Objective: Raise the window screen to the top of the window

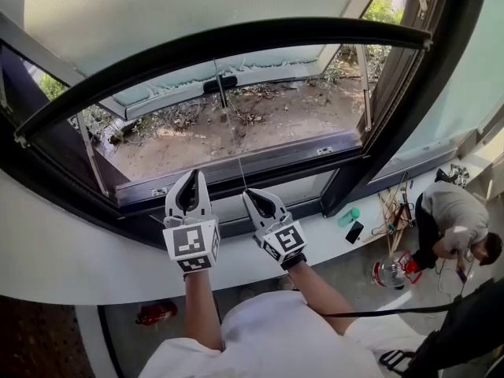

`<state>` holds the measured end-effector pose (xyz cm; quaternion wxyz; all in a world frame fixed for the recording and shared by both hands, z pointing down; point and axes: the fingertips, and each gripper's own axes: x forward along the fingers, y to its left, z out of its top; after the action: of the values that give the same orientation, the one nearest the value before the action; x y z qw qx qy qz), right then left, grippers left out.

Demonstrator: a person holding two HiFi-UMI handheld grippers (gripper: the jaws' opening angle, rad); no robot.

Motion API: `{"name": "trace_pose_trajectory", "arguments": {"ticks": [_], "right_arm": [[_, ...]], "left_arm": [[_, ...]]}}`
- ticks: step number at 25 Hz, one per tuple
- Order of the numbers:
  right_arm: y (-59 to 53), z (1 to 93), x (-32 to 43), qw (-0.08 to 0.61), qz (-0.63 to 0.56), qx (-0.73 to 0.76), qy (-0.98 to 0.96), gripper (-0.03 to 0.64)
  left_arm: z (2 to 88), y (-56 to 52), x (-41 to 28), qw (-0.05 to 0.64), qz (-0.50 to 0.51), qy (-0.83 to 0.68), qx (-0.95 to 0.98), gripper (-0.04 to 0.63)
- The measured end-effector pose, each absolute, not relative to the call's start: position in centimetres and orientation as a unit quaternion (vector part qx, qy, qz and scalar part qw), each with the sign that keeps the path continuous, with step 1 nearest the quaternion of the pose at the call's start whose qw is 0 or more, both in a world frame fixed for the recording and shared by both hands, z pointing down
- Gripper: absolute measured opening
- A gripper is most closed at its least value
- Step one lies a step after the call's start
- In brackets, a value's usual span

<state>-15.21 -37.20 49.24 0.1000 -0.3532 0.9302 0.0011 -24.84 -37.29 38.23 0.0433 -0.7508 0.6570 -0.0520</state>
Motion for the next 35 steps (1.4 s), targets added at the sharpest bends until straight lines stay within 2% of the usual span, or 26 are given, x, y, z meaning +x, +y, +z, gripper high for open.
{"name": "trace_pose_trajectory", "arguments": {"ticks": [28, 35], "right_arm": [[-36.1, 43.2, -14.8, 0.157, 0.011, -0.339, 0.927, 0.002], [-35.3, 39.8, -14.9, 0.221, -0.026, -0.310, 0.924, 0.002]], "left_arm": [[38.1, -37.0, -22.4, 0.033, -0.042, 0.627, -0.777, 0.006], [38.4, -36.7, -22.8, 0.029, -0.044, 0.625, -0.779, 0.006]]}}
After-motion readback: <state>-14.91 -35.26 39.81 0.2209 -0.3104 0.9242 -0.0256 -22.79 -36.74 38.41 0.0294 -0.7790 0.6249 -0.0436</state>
